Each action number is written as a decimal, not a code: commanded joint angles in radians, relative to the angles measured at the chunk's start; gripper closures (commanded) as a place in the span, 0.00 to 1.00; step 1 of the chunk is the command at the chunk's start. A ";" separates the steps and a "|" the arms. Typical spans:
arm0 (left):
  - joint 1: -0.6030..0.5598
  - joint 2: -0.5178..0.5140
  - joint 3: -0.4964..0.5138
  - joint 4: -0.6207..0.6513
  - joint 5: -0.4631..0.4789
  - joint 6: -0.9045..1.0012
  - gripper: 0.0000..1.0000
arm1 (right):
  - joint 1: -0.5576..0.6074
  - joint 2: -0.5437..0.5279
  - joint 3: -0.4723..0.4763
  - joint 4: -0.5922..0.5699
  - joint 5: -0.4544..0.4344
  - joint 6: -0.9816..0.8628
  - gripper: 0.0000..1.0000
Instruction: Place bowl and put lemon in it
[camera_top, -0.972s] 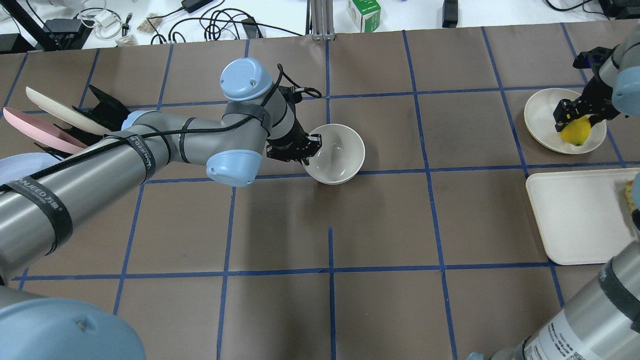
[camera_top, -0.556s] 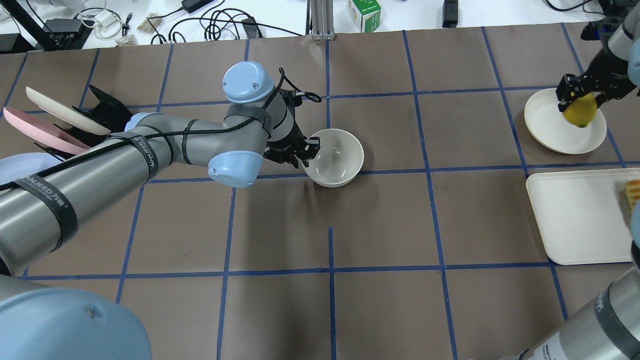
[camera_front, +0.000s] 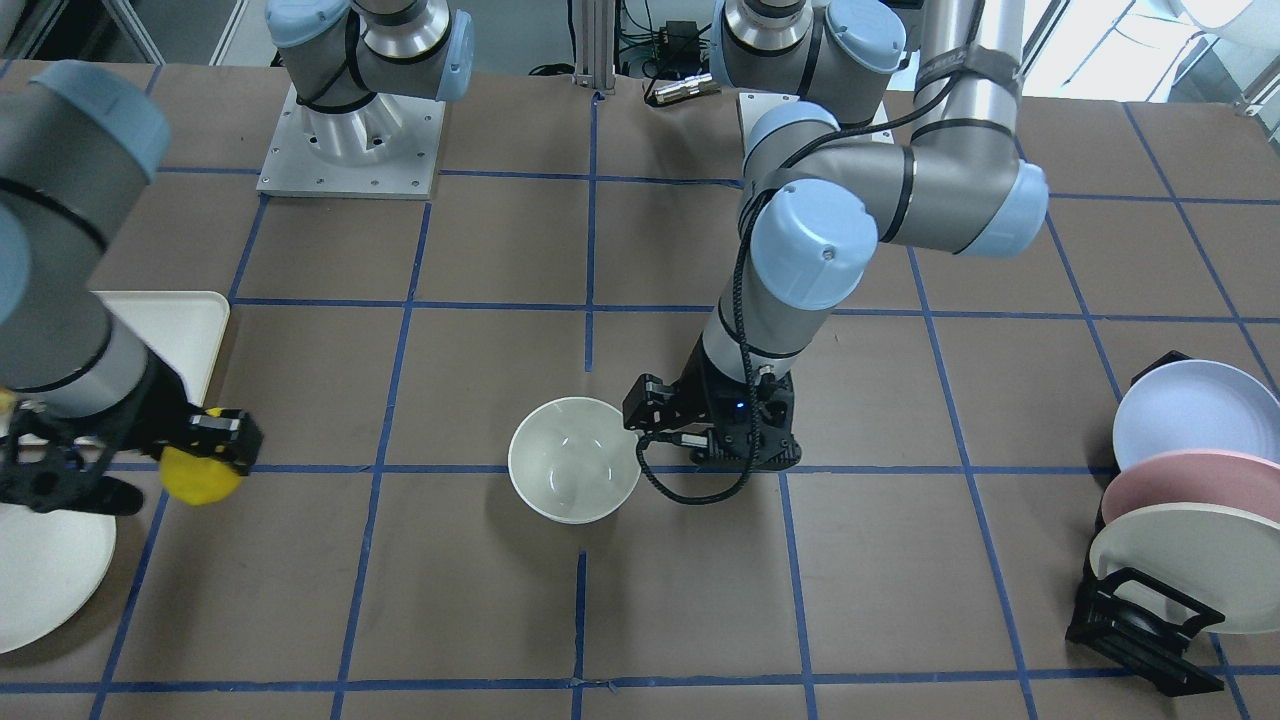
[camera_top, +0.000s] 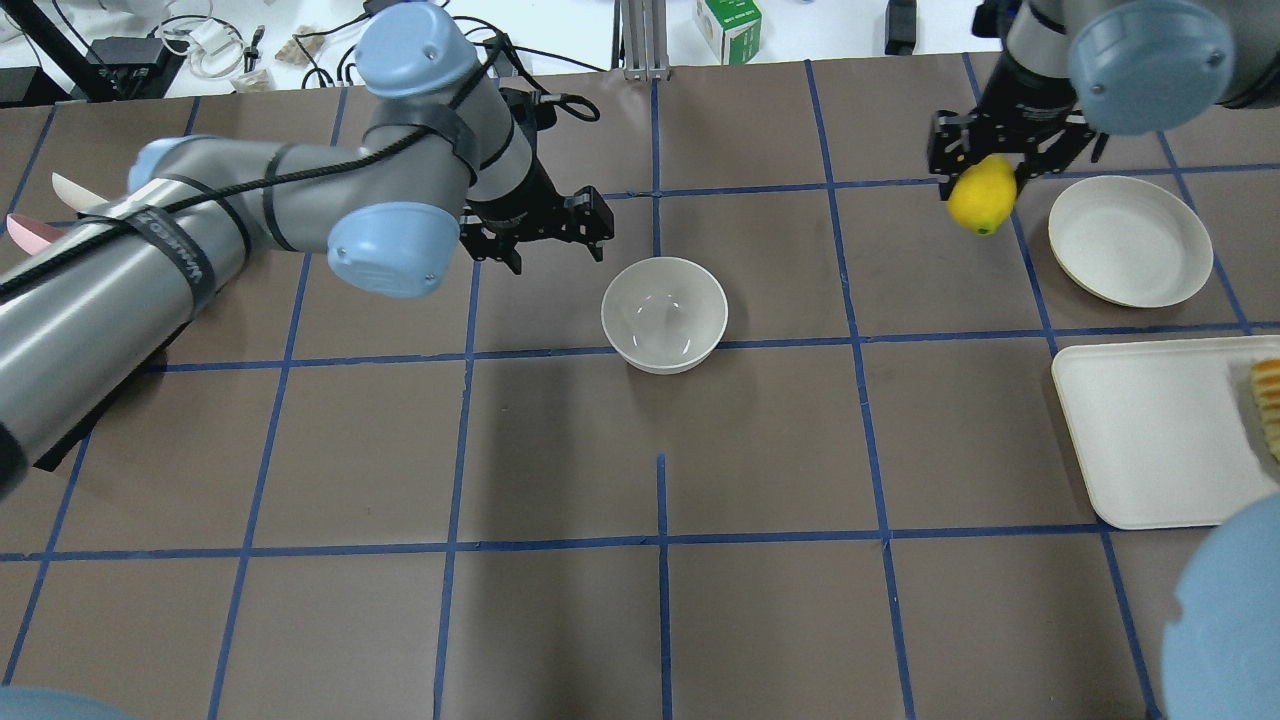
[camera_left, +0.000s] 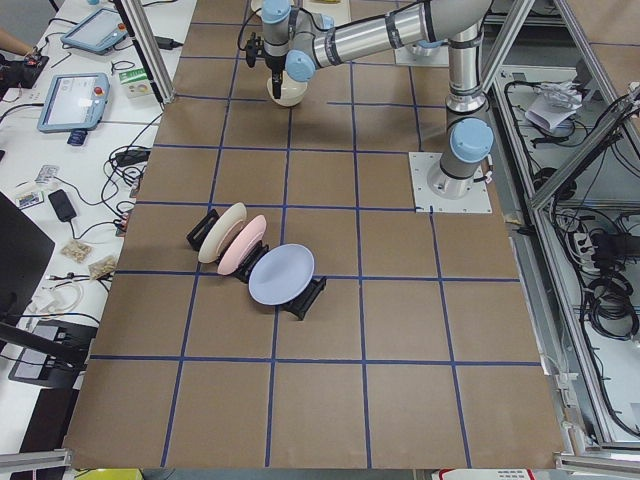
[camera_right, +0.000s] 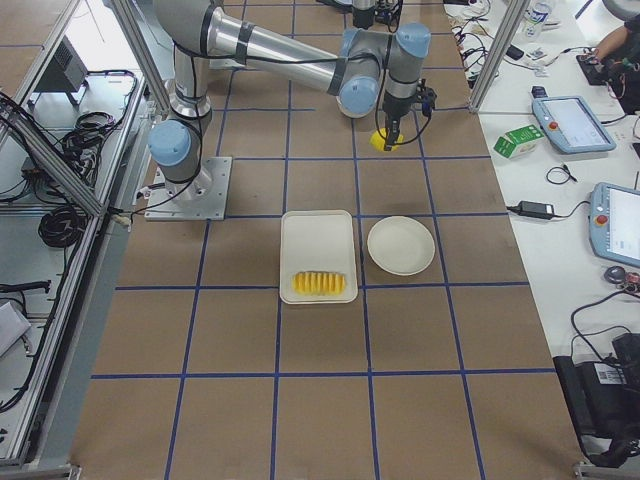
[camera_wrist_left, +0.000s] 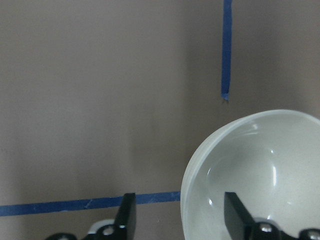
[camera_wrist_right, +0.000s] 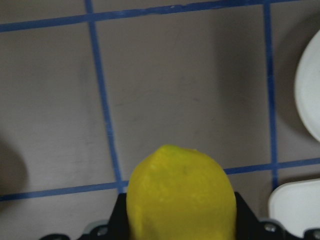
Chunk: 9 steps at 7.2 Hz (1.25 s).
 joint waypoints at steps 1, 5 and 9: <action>0.107 0.110 0.094 -0.262 0.003 0.084 0.00 | 0.183 -0.004 0.004 -0.004 0.007 0.169 1.00; 0.107 0.267 0.103 -0.404 0.132 0.089 0.00 | 0.318 0.052 0.008 -0.091 0.120 0.284 1.00; 0.110 0.264 0.092 -0.404 0.146 0.091 0.00 | 0.389 0.163 0.008 -0.205 0.120 0.341 1.00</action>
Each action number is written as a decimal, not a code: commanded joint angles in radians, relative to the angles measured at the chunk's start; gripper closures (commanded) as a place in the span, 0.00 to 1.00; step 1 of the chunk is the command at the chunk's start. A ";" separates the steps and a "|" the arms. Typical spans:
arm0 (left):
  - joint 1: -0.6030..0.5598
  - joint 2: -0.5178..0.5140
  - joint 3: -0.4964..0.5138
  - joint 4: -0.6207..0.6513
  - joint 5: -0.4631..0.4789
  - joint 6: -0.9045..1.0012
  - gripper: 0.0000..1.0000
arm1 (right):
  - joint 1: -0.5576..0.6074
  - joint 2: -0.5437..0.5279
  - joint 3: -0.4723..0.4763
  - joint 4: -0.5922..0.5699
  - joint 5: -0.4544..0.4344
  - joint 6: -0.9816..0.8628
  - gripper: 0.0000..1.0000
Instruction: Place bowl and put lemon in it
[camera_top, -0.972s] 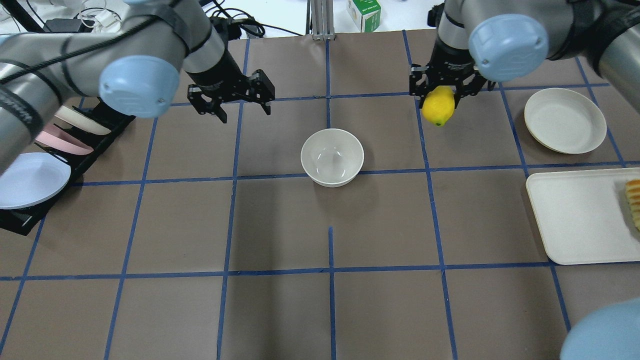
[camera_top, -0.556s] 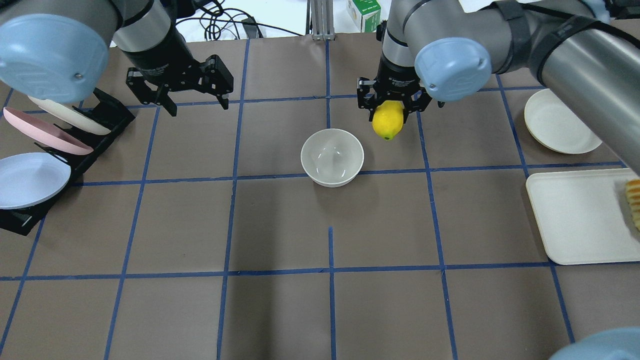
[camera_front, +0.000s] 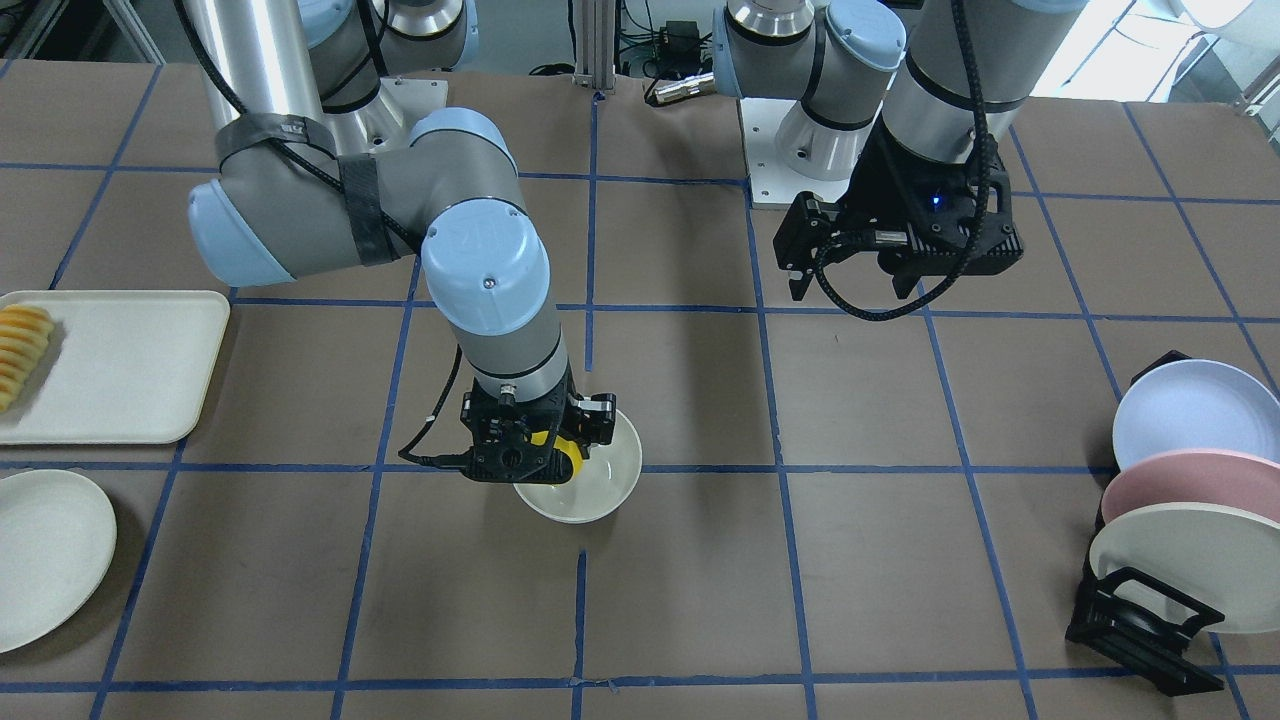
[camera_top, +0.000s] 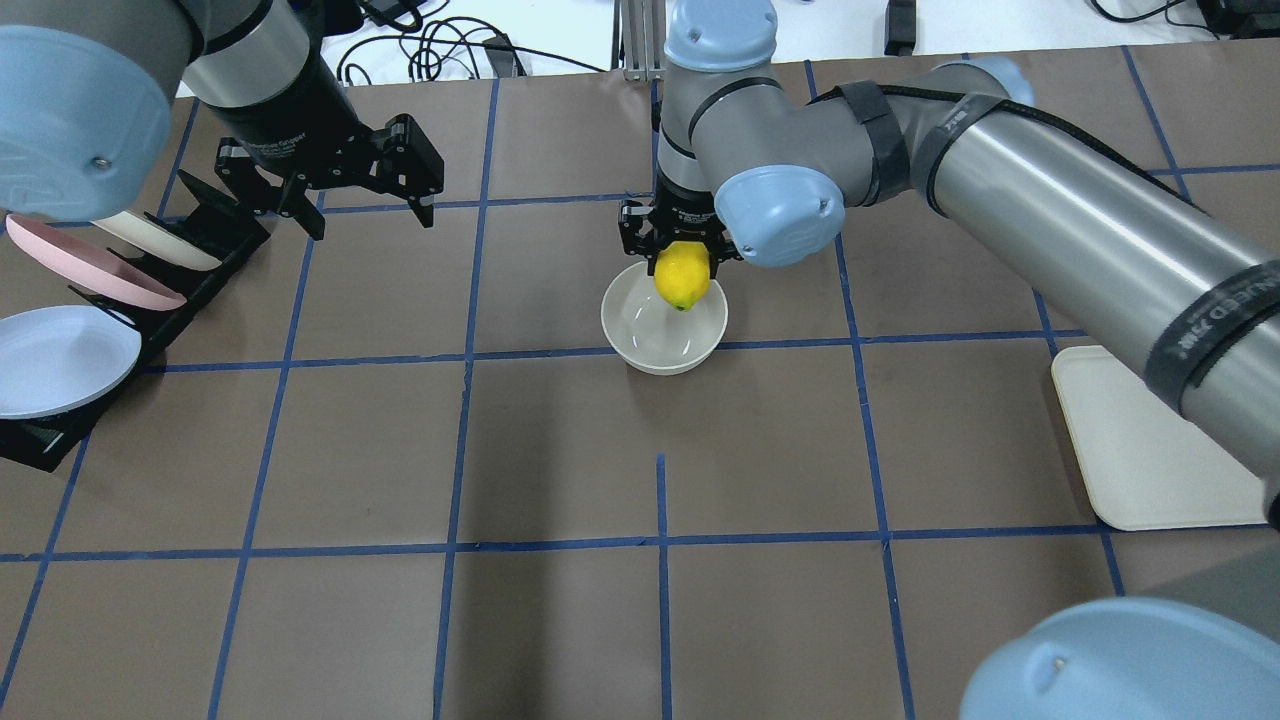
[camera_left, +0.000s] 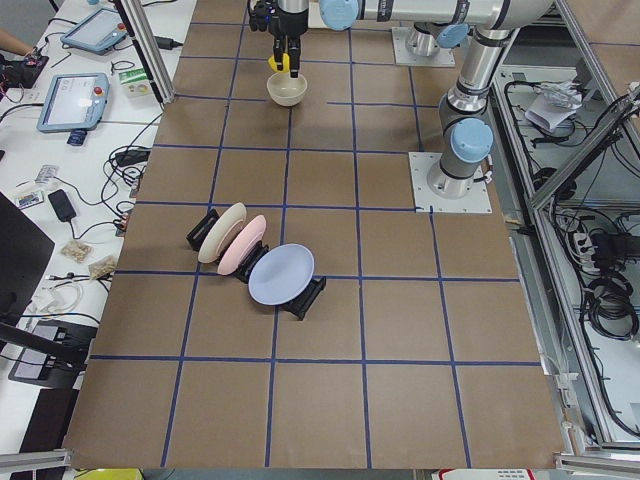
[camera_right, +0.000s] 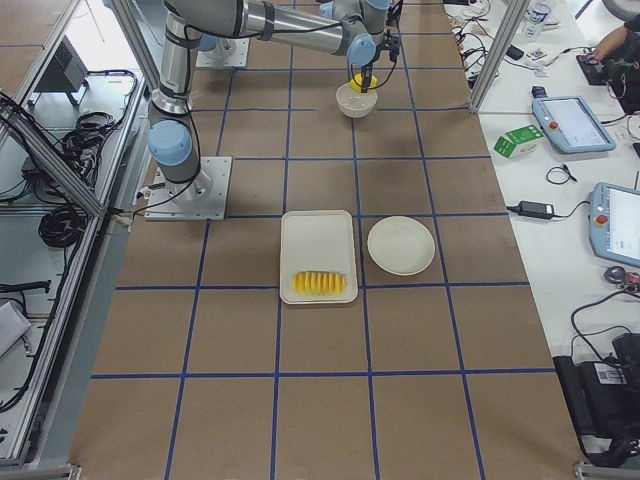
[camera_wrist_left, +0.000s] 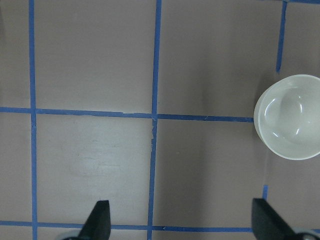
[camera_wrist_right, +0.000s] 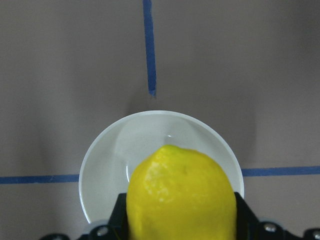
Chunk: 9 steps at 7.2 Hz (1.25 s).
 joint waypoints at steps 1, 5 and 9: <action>-0.003 0.000 -0.002 -0.002 0.008 0.000 0.00 | 0.014 0.032 0.000 -0.011 0.001 0.000 1.00; -0.003 -0.018 -0.011 0.003 -0.004 -0.017 0.00 | 0.017 0.069 0.005 -0.018 0.001 0.000 1.00; -0.004 0.000 -0.011 0.000 0.007 -0.015 0.00 | 0.032 0.103 0.006 -0.038 0.001 -0.003 0.63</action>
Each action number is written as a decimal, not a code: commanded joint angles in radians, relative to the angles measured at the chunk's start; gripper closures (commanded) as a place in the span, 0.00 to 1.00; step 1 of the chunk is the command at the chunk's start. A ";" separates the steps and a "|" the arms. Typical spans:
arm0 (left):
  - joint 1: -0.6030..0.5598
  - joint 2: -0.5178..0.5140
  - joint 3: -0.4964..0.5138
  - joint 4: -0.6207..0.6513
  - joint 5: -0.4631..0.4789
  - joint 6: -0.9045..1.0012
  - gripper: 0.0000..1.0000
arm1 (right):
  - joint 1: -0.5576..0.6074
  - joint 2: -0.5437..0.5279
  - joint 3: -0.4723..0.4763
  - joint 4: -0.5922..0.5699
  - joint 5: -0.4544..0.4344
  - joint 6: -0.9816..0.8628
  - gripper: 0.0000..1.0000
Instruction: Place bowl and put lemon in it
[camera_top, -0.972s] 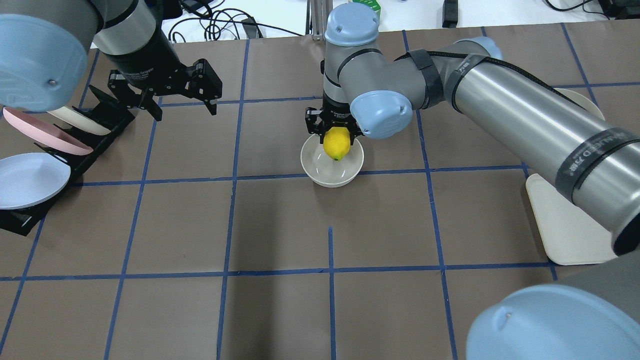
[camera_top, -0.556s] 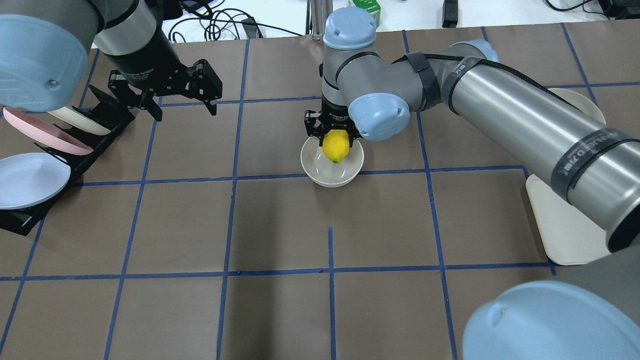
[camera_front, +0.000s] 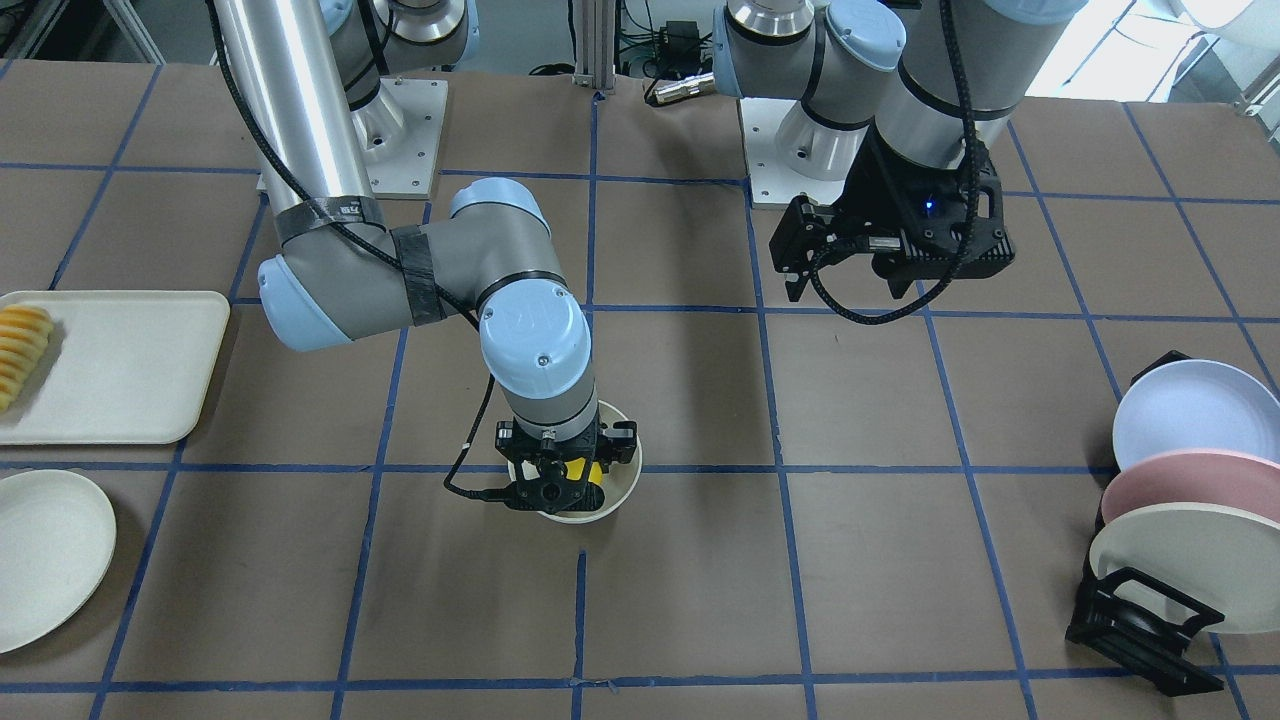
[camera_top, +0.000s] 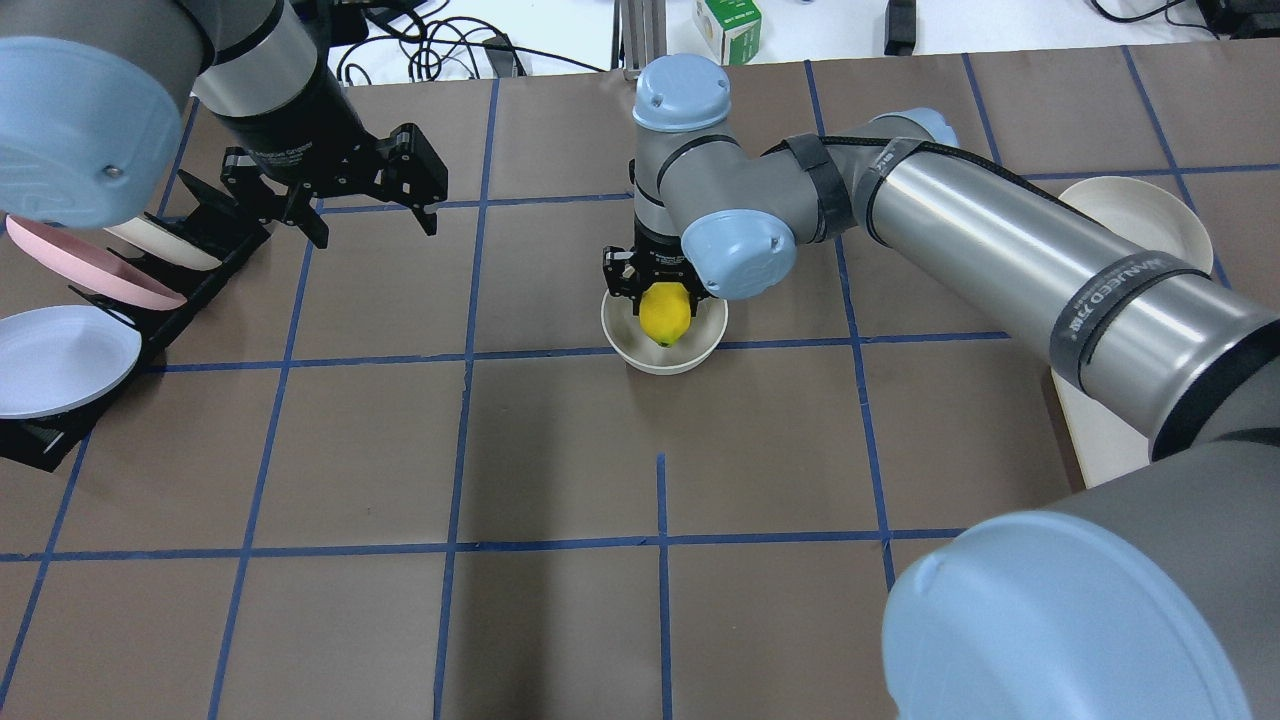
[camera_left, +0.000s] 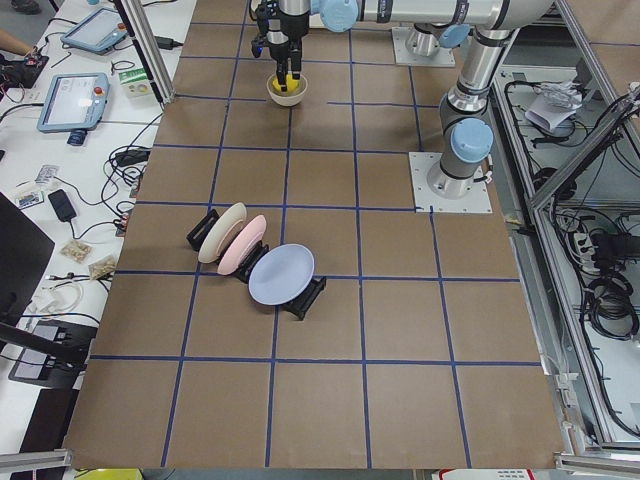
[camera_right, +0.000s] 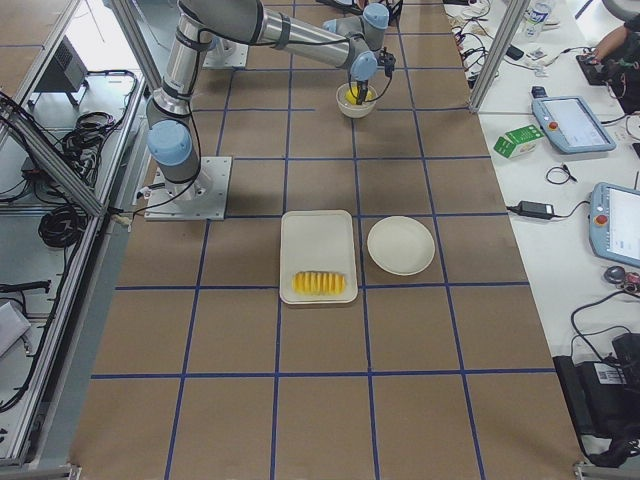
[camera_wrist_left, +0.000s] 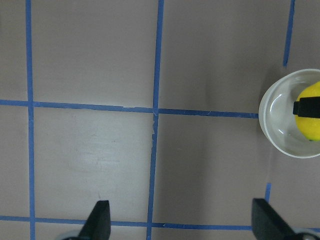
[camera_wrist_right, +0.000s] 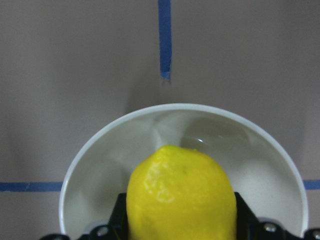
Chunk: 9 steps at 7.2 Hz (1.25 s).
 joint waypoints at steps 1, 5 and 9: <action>0.000 0.002 -0.001 -0.005 0.003 0.000 0.00 | 0.001 0.017 0.001 -0.004 -0.001 -0.004 0.49; 0.000 0.017 0.018 -0.055 0.004 0.014 0.00 | 0.000 0.006 0.007 -0.002 -0.016 -0.005 0.00; 0.003 0.016 0.014 -0.045 0.004 0.015 0.00 | -0.083 -0.173 -0.002 0.130 -0.037 -0.018 0.00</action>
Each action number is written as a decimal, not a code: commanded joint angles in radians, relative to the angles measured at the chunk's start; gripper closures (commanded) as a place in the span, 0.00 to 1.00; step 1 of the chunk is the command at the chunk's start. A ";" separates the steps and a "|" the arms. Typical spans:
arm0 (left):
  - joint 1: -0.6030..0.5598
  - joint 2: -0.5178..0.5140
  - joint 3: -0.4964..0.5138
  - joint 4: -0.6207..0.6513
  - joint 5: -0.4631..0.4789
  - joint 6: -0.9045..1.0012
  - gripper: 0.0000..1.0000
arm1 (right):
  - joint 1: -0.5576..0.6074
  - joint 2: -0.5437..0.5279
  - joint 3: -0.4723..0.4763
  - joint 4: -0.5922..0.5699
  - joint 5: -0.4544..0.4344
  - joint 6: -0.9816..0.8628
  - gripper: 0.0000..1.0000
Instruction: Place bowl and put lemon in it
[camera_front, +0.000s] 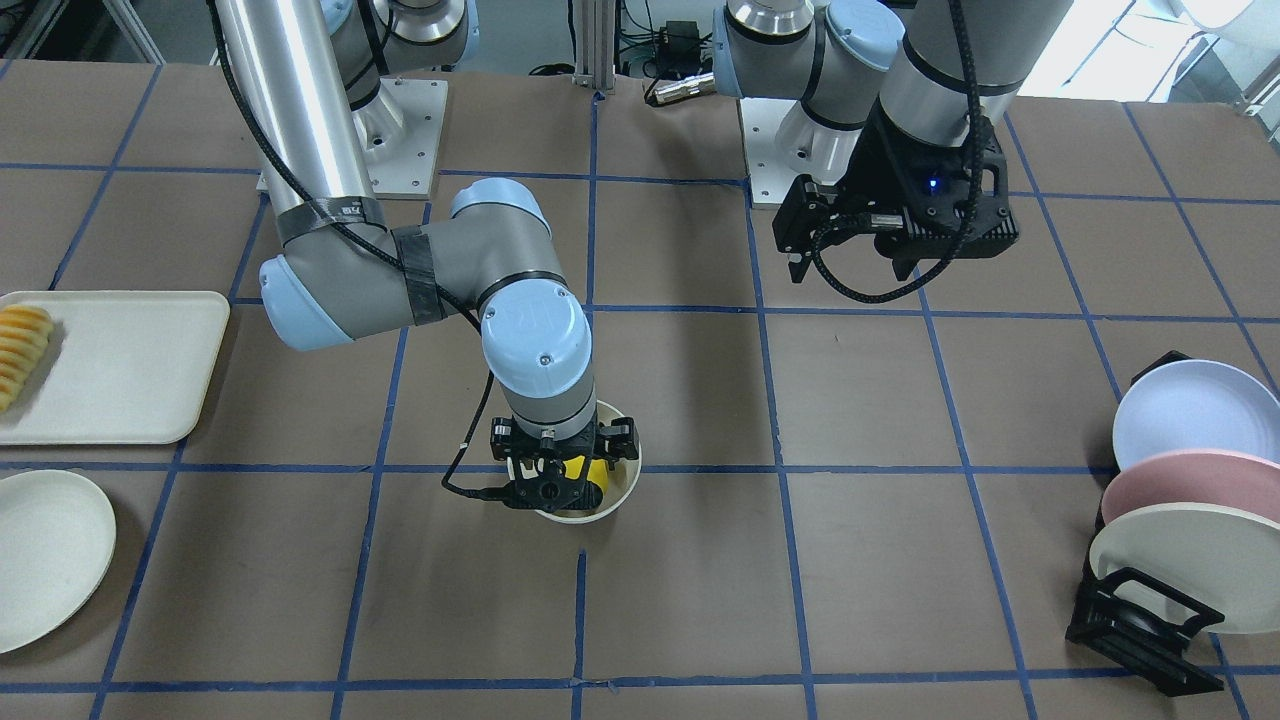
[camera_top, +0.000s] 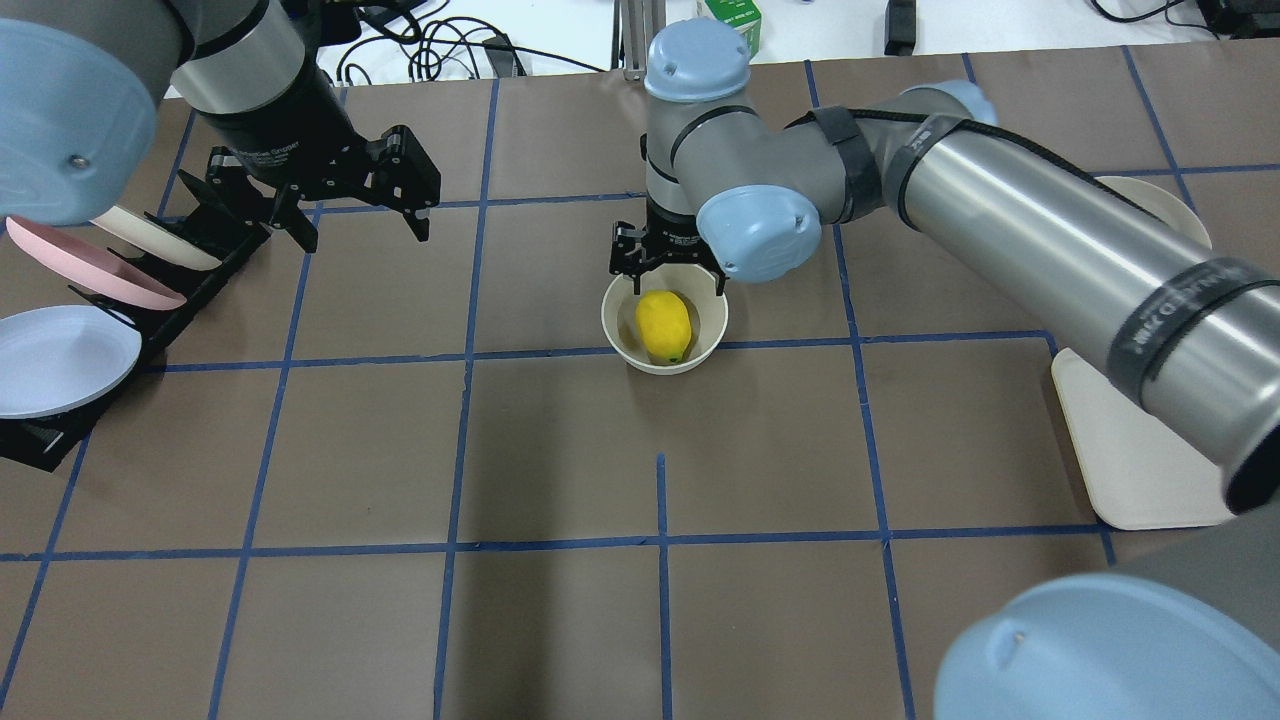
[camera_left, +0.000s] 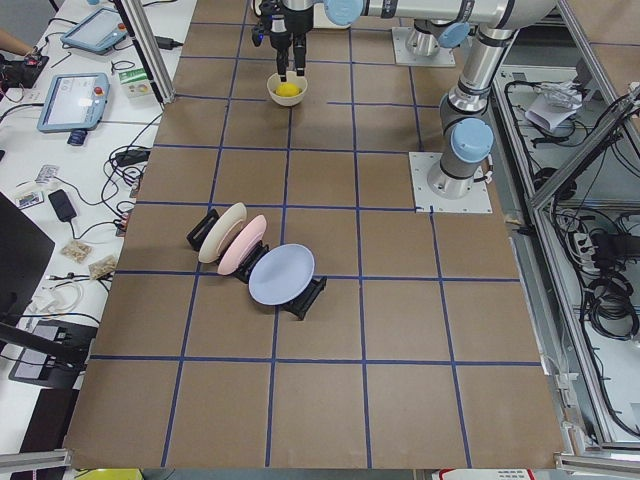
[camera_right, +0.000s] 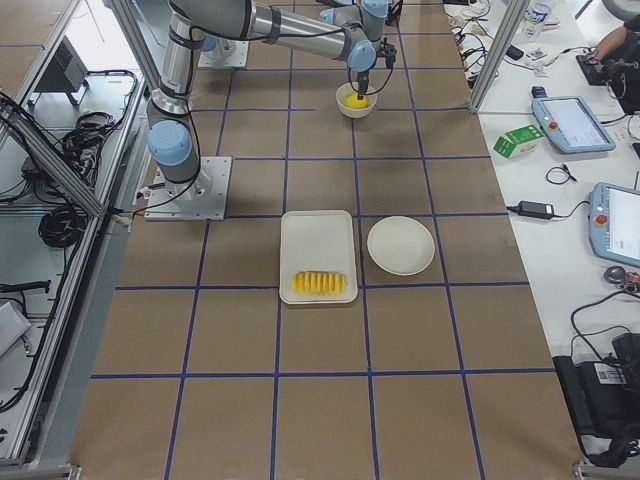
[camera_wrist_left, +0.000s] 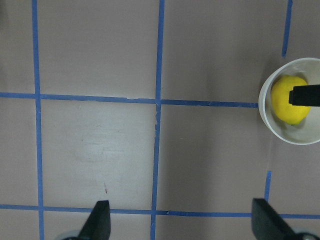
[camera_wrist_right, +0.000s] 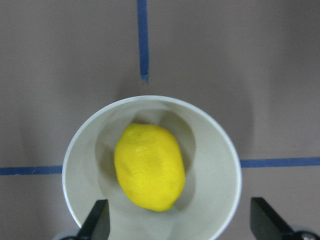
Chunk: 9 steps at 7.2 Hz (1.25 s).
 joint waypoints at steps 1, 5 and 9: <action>0.002 0.005 0.004 0.004 0.008 0.001 0.00 | -0.101 -0.123 -0.007 0.131 -0.013 -0.018 0.00; 0.002 0.004 0.004 0.007 0.022 0.001 0.00 | -0.265 -0.362 0.011 0.408 -0.102 -0.161 0.00; 0.001 0.009 0.004 0.007 0.023 0.001 0.00 | -0.307 -0.439 0.020 0.441 -0.047 -0.203 0.00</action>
